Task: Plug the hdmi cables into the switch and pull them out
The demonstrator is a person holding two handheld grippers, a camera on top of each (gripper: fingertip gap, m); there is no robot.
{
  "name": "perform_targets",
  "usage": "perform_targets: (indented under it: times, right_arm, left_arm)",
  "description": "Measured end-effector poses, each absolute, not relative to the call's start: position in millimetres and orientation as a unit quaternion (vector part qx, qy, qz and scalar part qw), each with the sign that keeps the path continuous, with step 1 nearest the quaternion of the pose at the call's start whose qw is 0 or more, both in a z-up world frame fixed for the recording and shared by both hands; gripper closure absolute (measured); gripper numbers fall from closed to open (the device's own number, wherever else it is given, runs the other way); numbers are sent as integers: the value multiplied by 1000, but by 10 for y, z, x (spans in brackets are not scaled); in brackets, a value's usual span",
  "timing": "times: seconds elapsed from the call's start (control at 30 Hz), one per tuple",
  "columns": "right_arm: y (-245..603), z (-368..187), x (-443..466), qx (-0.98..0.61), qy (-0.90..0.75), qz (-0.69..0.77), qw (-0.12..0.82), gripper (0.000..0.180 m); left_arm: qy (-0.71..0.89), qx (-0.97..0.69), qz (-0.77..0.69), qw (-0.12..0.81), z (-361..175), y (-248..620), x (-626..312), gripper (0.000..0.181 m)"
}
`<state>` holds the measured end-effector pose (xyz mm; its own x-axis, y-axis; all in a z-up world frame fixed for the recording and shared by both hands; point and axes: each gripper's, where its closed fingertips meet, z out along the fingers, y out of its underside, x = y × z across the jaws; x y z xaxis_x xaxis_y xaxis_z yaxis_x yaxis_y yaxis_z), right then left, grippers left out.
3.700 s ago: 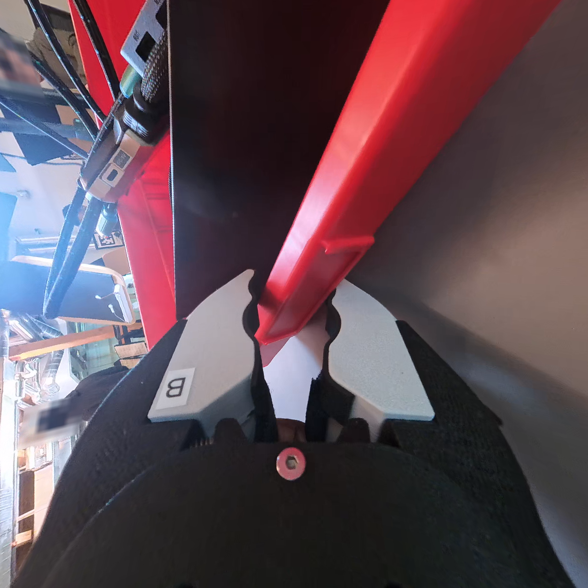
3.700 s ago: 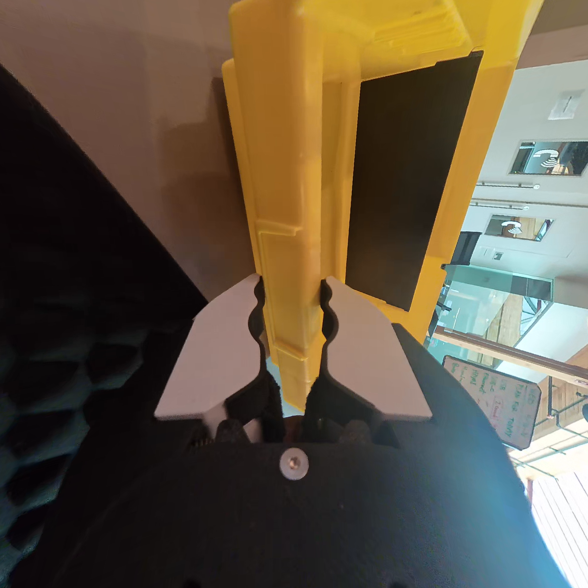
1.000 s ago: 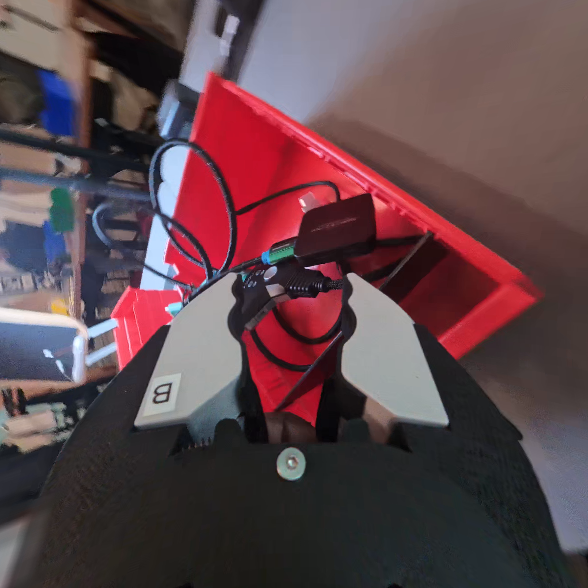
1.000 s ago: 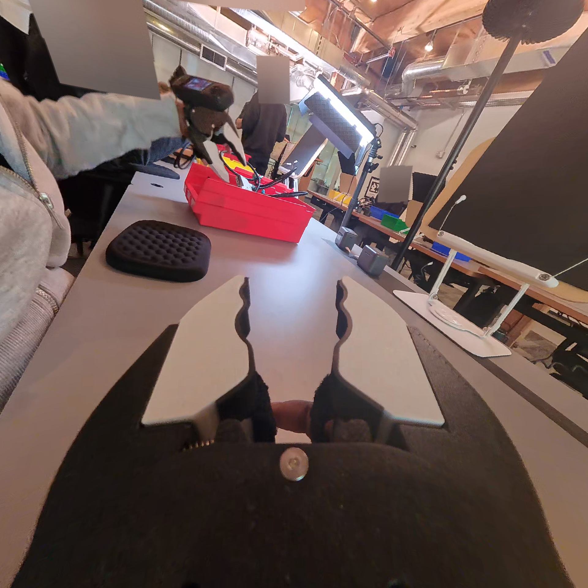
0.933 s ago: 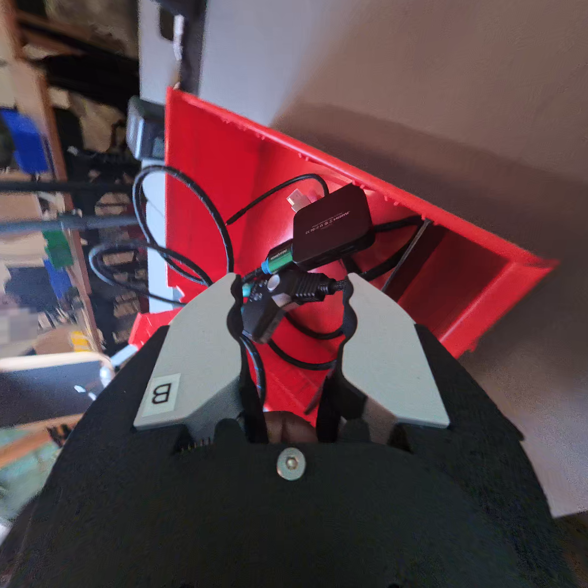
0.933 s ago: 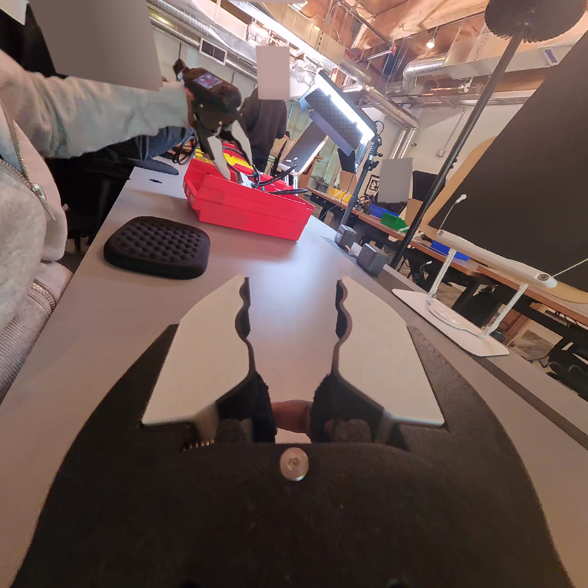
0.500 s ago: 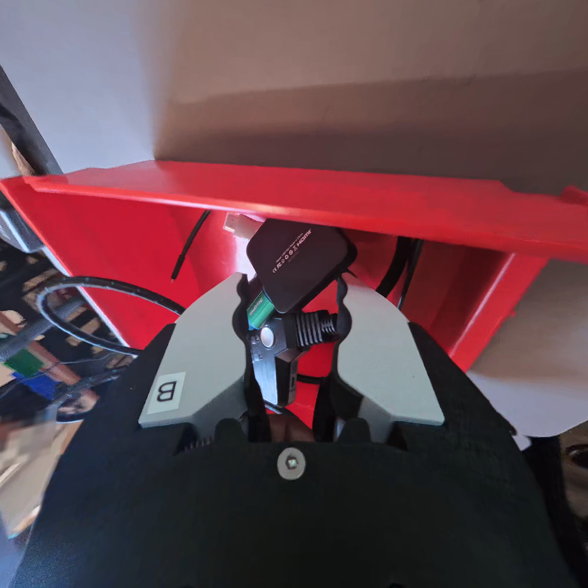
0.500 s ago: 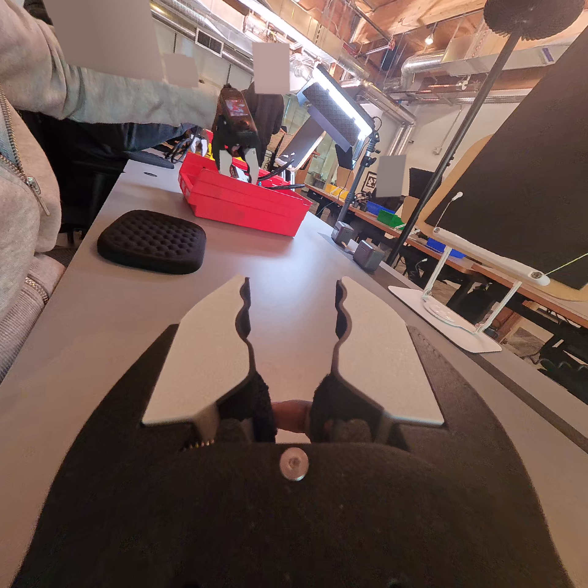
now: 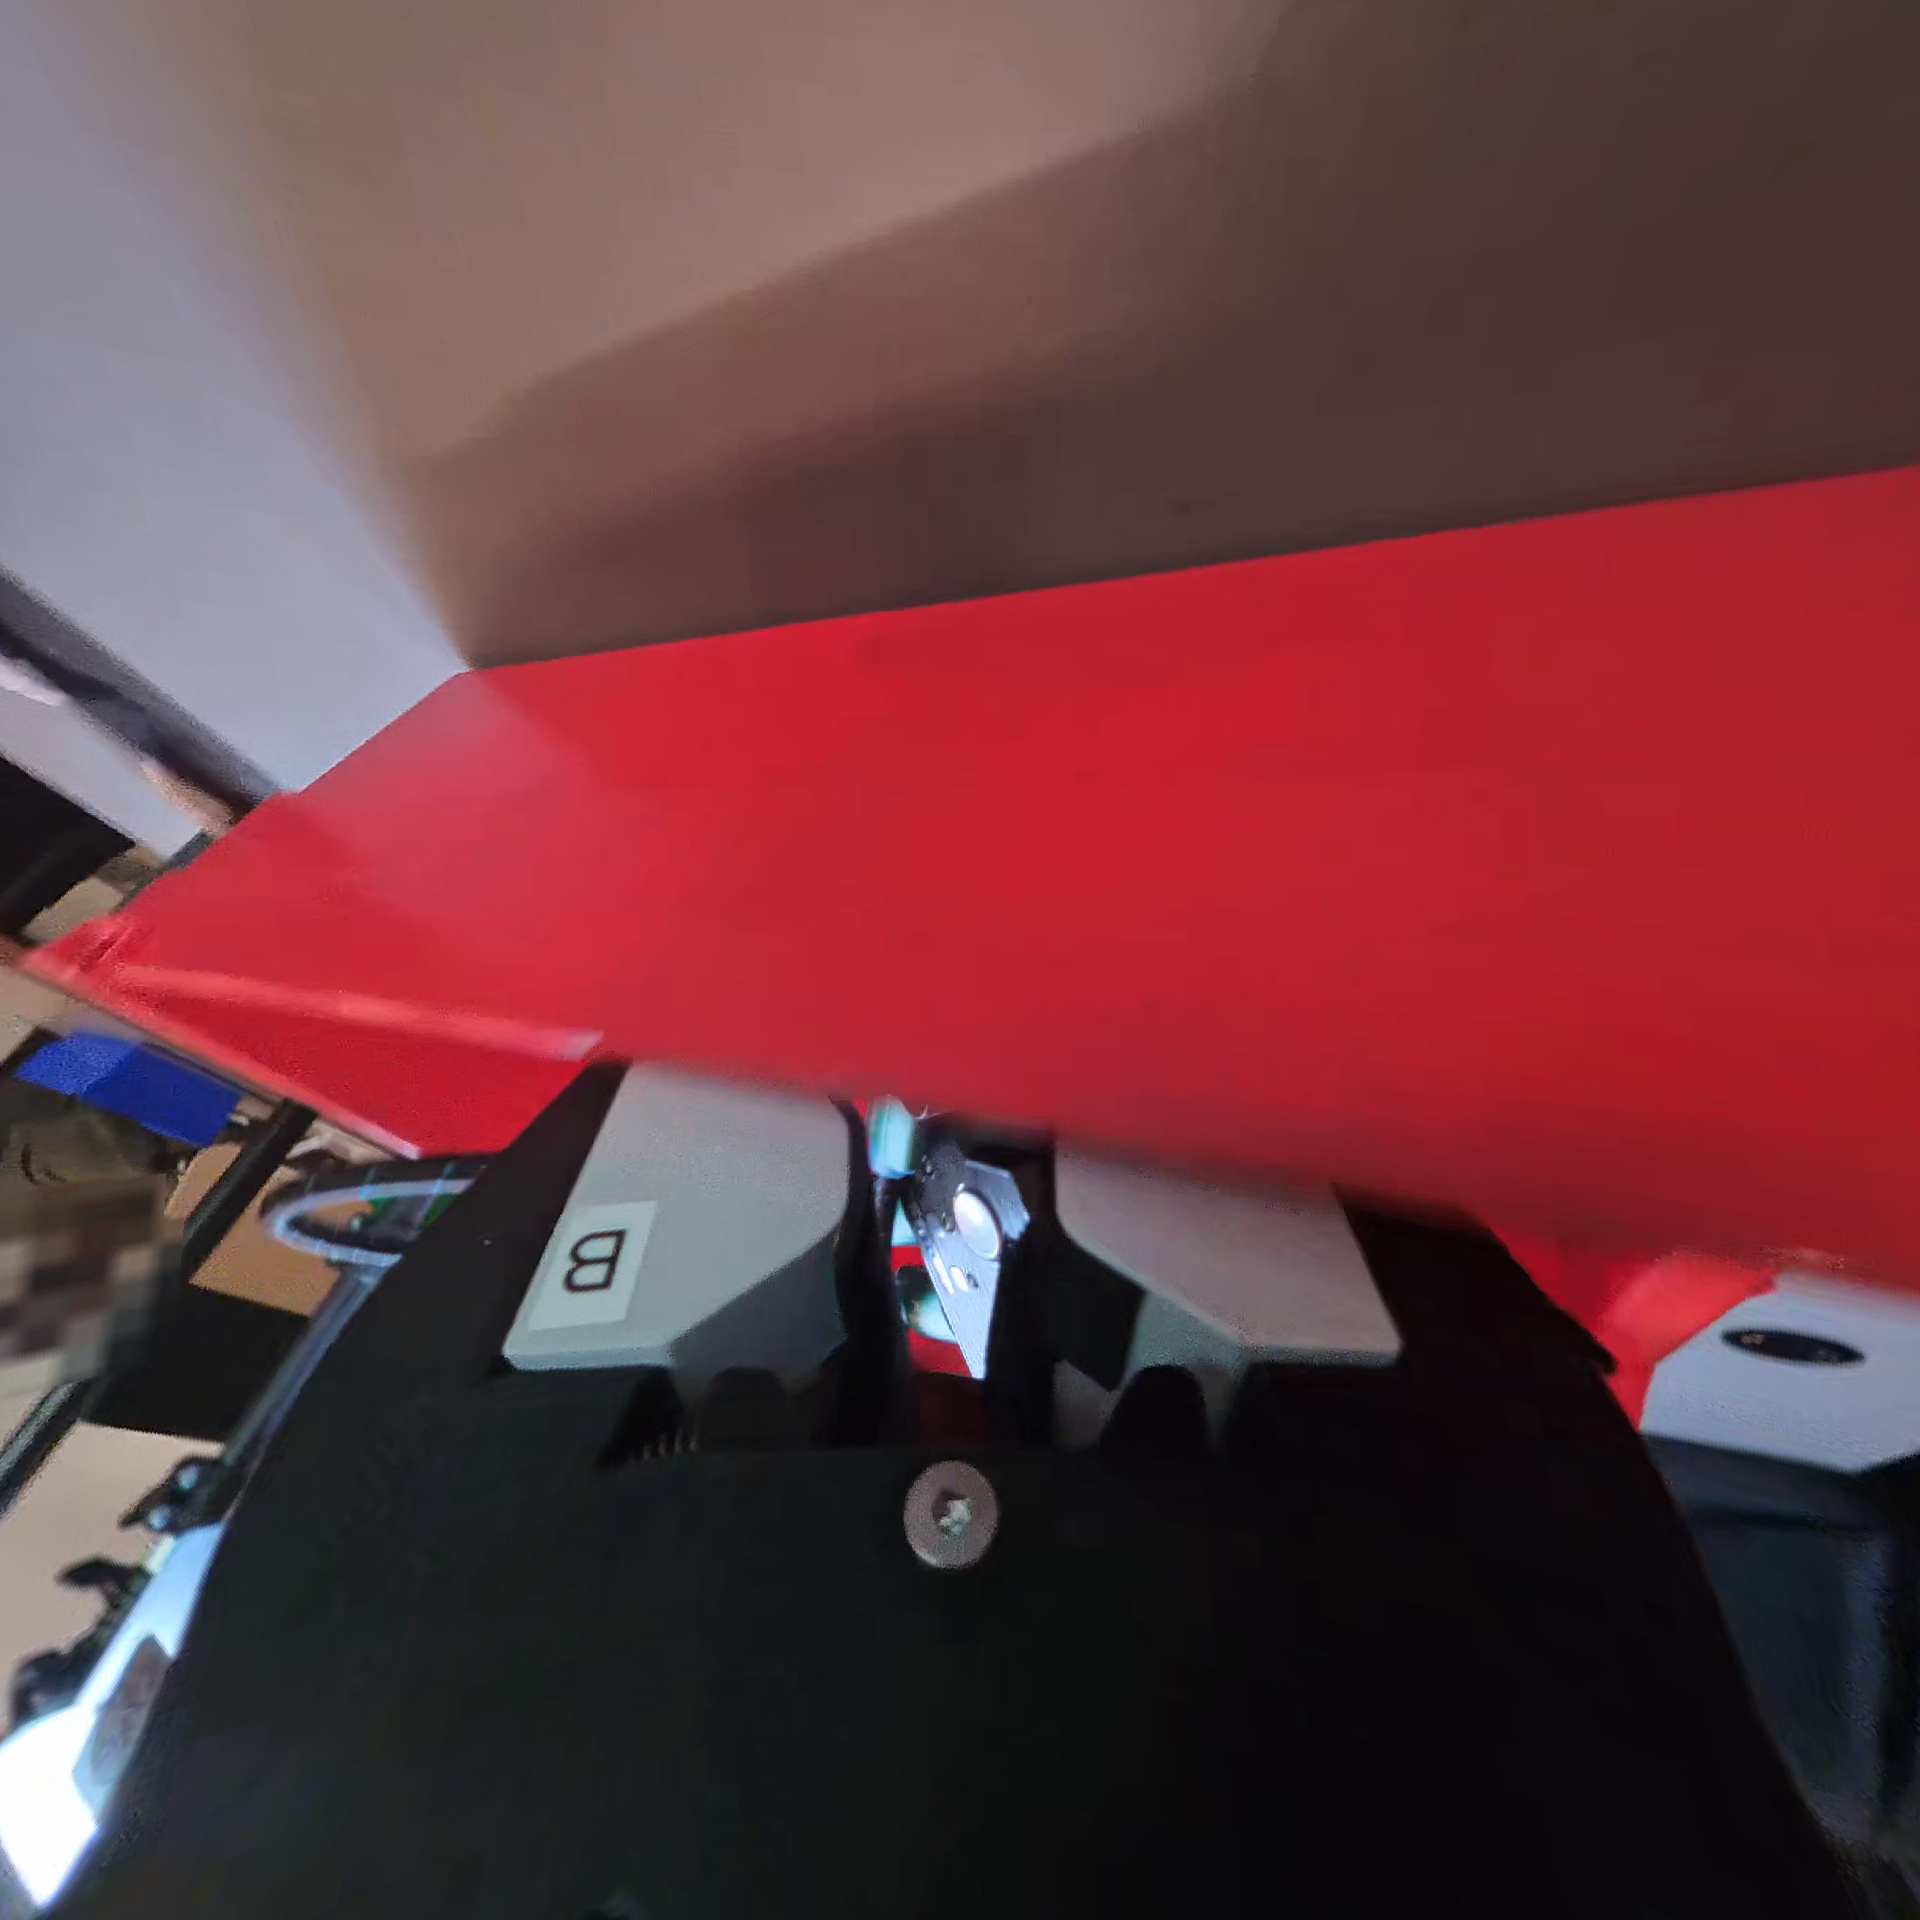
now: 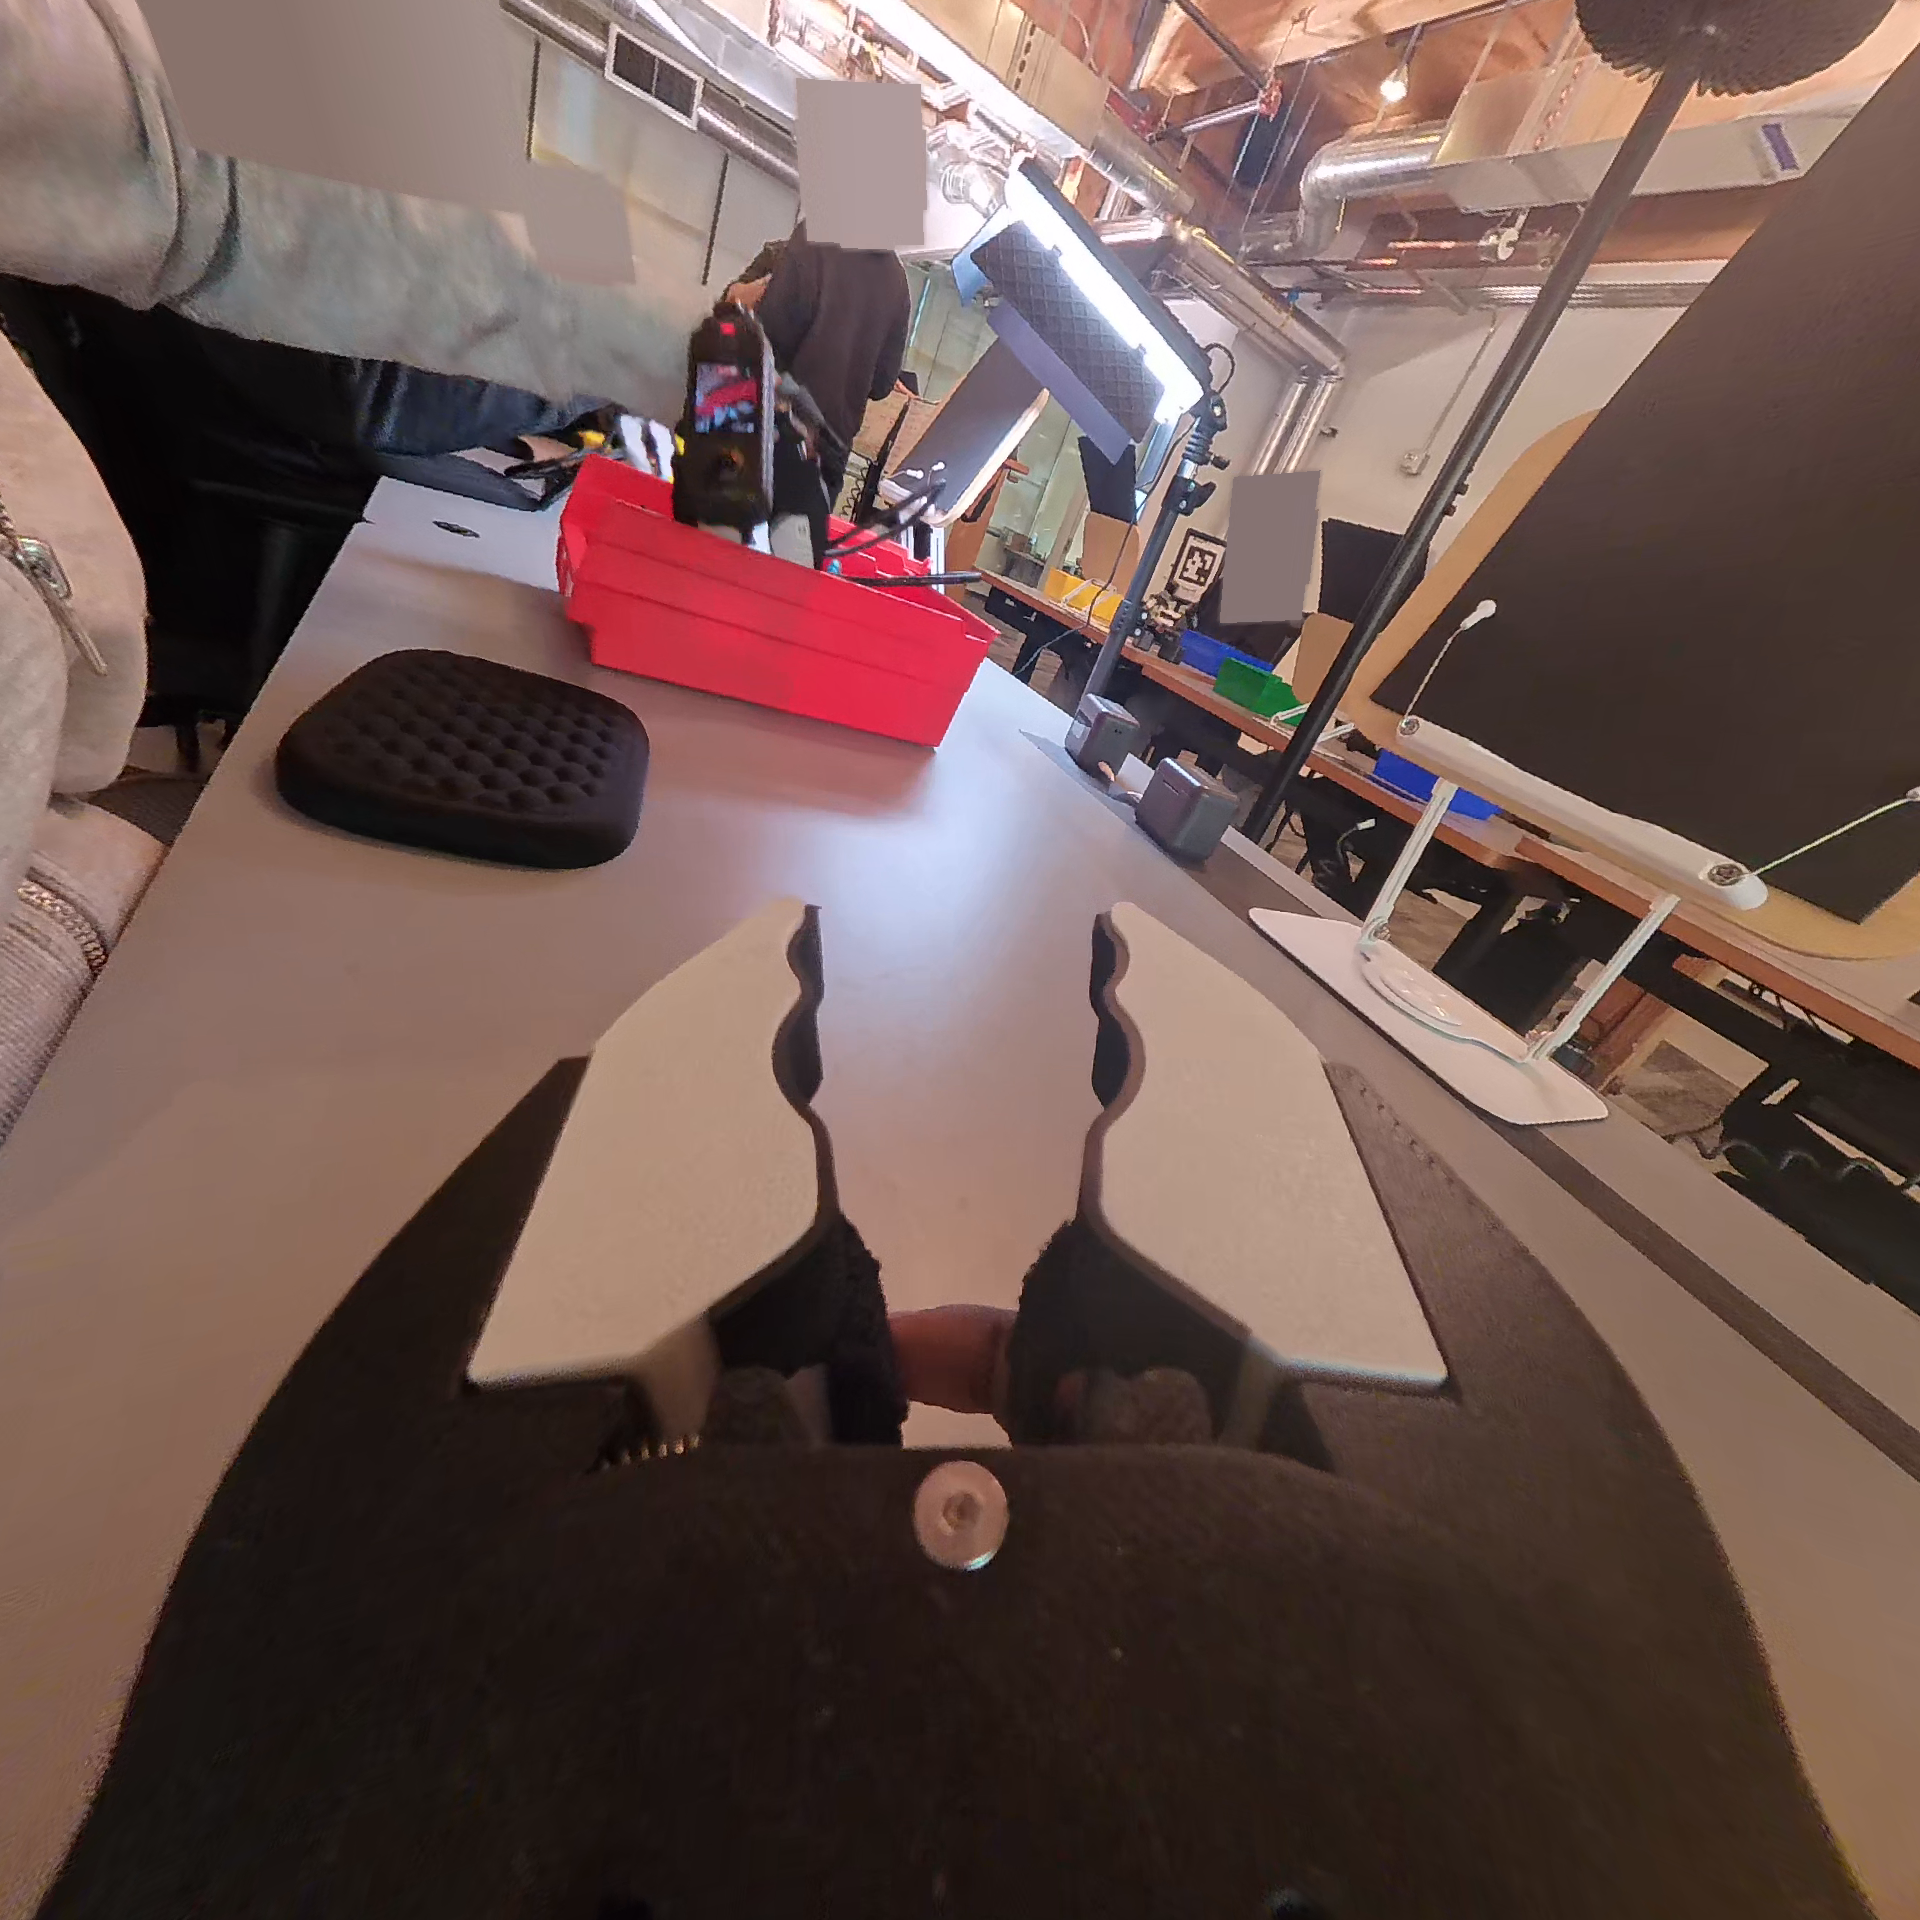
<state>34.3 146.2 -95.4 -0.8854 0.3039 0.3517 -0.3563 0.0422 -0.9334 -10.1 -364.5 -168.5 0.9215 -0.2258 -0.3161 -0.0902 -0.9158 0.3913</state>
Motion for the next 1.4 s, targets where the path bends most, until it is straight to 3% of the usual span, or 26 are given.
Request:
perform_targets:
  times: [0.03,0.13,0.4,0.6,0.73,0.9,1.0,1.13,1.3,1.4]
  right_arm:
    - [1461,-962,338,18,-683,690,239,130]
    - [1457,-964,341,20,-684,689,239,130]
    - [1467,-946,328,18,-680,690,245,131]
    - [1428,-942,293,-6,-693,684,226,133]
    - [1251,-789,288,-11,-692,693,201,136]
    - [797,-571,317,57,-718,661,211,136]
    - [526,-341,339,82,-708,671,207,136]
    - [198,-109,392,71,-664,734,124,140]
    - [-106,48,260,33,-606,785,127,148]
    - [-227,13,190,23,-620,771,143,143]
  left_arm:
    - [-70,963,-196,169,-1603,-3616,-124,157]
    - [-26,960,-255,109,-1304,-3575,-226,168]
    - [131,898,-415,-55,-555,-3693,-418,167]
    - [235,748,-565,-257,427,-3738,-329,168]
    - [242,654,-579,-423,884,-3467,-202,168]
    - [206,594,-602,-492,1246,-3061,-145,168]
    - [160,558,-573,-579,1488,-2617,-26,168]
    - [129,483,-443,-744,1538,-1806,210,168]
    - [147,437,-267,-846,1056,-998,194,168]
    - [146,453,-165,-864,716,-627,110,168]
